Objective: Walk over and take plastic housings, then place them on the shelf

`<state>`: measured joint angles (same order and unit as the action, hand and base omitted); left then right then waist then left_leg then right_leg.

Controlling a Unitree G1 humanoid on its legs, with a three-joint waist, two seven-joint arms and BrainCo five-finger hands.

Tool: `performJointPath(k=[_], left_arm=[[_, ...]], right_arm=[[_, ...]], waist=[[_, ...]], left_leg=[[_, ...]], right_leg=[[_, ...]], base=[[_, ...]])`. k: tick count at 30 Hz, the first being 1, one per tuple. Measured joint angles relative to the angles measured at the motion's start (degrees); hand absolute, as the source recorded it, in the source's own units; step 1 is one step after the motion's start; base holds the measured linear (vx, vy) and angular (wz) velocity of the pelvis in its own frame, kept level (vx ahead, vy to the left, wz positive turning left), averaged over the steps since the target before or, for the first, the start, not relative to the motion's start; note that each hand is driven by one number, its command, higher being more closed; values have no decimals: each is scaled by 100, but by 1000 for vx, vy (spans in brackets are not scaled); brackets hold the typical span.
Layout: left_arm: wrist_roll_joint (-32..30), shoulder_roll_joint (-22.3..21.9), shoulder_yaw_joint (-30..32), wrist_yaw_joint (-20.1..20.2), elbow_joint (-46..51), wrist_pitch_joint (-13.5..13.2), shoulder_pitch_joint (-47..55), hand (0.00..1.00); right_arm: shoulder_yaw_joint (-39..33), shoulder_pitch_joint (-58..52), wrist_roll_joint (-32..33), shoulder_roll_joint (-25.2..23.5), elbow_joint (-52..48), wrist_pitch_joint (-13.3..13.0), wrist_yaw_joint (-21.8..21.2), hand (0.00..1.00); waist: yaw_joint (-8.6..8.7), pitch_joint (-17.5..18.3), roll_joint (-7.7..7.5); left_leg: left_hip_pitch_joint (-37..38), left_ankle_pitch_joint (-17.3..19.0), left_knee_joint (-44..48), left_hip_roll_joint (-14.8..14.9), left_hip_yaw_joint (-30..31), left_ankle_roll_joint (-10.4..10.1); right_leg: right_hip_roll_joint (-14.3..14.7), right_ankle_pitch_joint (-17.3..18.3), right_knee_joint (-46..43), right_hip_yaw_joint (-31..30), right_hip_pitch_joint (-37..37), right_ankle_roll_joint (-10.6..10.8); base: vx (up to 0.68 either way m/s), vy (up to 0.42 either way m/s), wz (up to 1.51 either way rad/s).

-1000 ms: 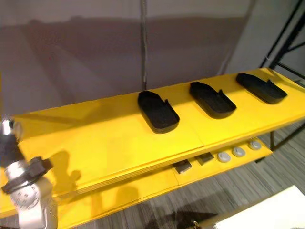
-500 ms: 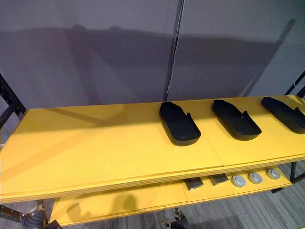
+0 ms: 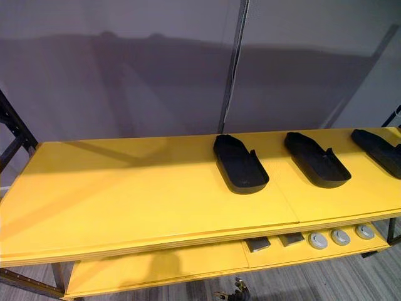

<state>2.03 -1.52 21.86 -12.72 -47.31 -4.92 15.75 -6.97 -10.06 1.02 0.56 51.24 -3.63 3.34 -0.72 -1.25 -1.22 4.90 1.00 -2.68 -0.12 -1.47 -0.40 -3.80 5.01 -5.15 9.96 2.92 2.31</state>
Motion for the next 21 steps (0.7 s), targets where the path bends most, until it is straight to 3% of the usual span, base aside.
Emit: performJointPath(k=[10,18,20,21], left_arm=[[-347,314,-834,422,-247,-12,-343,0],[-584,361,-1271,465,-337,-12,-533,0],[-595,375,-1274,465,-337,-11,-537,0],[-666,461,-1495,464,-518,-13,-706,0]], right_arm=[[-232,265,87,191,125,-2,72,0],[-433,380,83,196,118,-33,130,0],[-434,364,79,197,119,-35,129,0],[-419,360,68,351,235,-35,129,0]], waist=[[180,-108,102],[276,-190,99],[284,-205,100],[334,-317,186]], left_leg=[[36,21,-99,21,-111,-76],[44,103,-84,35,-344,-201],[44,128,-71,39,-464,-237],[-61,91,-2,177,-637,-123]], right_leg=[[61,-15,174,-153,-18,-13],[78,-47,227,-372,-88,-16],[91,-121,311,-499,-97,-10],[287,-572,798,-774,-86,-120]], base=[[18,-5,-7],[3,6,-16],[-16,15,-28],[-48,10,-15]])
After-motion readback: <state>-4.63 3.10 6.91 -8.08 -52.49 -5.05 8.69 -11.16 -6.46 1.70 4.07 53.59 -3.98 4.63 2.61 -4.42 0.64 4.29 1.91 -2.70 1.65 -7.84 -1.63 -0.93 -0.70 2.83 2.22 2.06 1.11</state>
